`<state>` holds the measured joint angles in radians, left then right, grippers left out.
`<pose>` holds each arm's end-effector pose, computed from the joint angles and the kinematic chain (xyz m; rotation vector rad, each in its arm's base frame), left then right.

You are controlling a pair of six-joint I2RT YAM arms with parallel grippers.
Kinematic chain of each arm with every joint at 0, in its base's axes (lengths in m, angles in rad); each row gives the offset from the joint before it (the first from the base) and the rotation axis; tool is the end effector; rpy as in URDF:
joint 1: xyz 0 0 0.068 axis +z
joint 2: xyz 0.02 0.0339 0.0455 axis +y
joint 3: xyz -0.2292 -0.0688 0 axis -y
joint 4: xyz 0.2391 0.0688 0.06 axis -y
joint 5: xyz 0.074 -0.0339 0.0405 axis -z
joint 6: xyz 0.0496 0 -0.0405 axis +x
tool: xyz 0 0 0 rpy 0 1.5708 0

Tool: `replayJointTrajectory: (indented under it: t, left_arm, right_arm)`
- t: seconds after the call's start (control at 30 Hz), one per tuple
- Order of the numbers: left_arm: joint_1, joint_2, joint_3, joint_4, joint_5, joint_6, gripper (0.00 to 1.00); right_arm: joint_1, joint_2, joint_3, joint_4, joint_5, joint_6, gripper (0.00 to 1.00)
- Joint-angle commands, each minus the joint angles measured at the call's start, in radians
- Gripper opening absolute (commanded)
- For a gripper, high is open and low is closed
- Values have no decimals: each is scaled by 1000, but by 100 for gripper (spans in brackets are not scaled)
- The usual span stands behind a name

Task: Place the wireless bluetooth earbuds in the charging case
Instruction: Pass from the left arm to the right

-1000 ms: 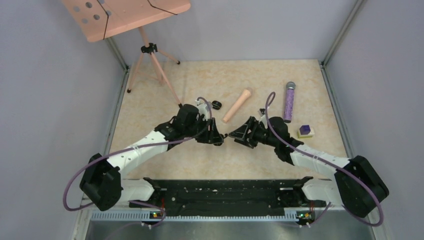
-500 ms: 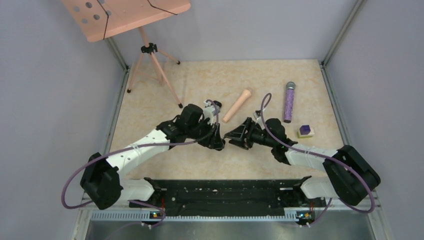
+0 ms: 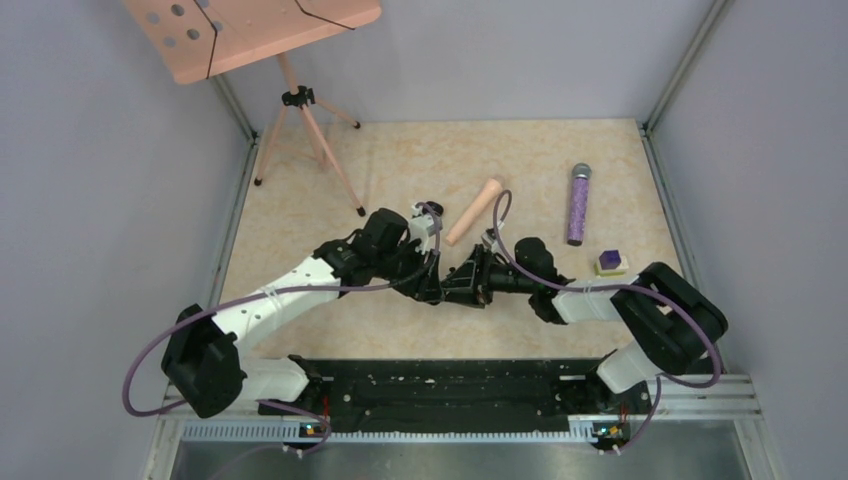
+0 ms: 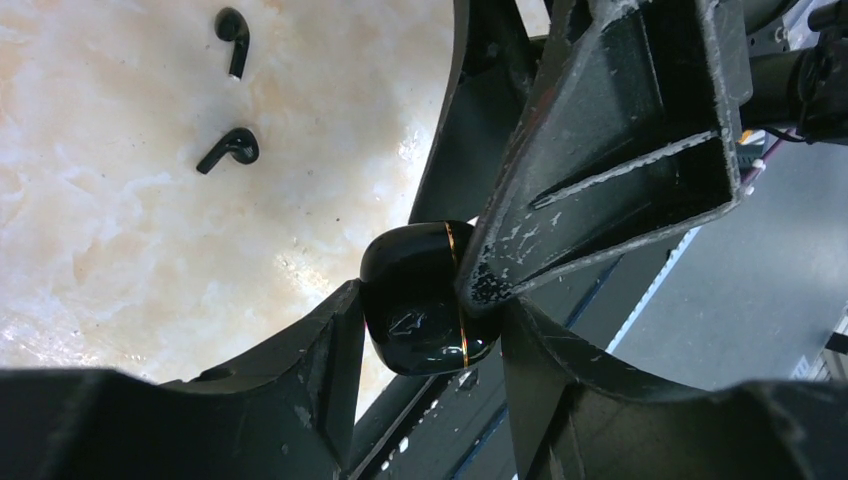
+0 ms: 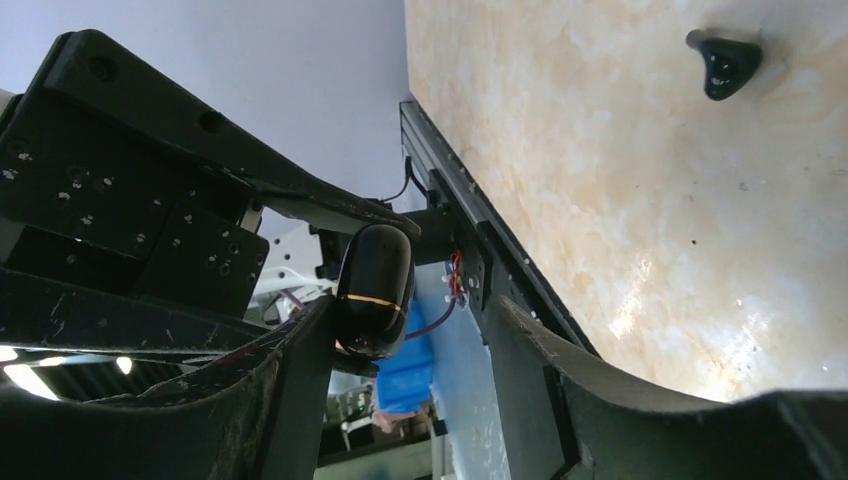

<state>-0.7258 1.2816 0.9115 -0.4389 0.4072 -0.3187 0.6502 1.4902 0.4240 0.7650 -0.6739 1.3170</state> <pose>0.1977 -0.2017 0.2161 0.7112 2.4181 -0.9513 0.2020 0.1925 0.1282 0.1888 2.3280 1.8256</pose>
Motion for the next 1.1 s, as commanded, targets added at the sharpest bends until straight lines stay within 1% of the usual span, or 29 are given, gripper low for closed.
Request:
replayJointTrajectory:
  t: [0.0,0.13,0.2,0.3,0.37,0.4,0.43,0.47,0.5,0.57,0.63,0.73,0.83,0.93,0.97,1.03,1.07]
  left_arm:
    - [-6,-7,35,35,12,18,17]
    - [-7,-8,37,24,-2,26,17]
    - [-6,-6,39,20,-5,29,17]
    - [-6,-11,42,17,-9,32,22]
    - [-7,-14,48,12,-11,31,31]
    - [-7,-16,50,10,-15,29,43]
    - [-7,-19,53,8,-22,27,57]
    - [-7,-22,57,5,-27,25,68]
    - [-7,-23,61,2,-33,24,76]
    - [-7,-29,74,-14,-50,21,88]
    - [-7,-37,92,-43,-63,18,95]
    - [-6,-72,122,-91,-83,3,98]
    - [-5,-132,138,-127,-144,-51,99]
    - [6,-203,99,-103,-223,-131,99]
    - [22,-222,81,-79,-207,-161,99]
    - [67,-246,53,-43,-126,-192,99]
    - [90,-259,34,-21,-80,-202,96]
  right_arm:
    - [40,38,41,140,-50,30,55]
    - [56,48,52,148,-54,37,50]
    - [57,52,51,161,-61,46,40]
    - [57,65,41,234,-74,77,24]
    - [57,76,39,283,-82,99,12]
    - [57,81,42,292,-84,102,4]
    - [57,86,42,296,-83,100,0]
    - [58,88,43,290,-82,92,0]
    - [57,90,46,280,-79,83,0]
    - [54,90,47,256,-74,60,0]
    - [43,83,43,236,-63,34,0]
    - [16,38,46,147,-43,-34,0]
    - [-23,-28,60,-2,-27,-140,0]
    - [-63,-100,85,-159,-21,-263,0]
    - [-74,-122,97,-222,-25,-307,0]
    - [-97,-156,120,-284,-59,-385,0]
    - [-110,-171,130,-306,-94,-419,0]
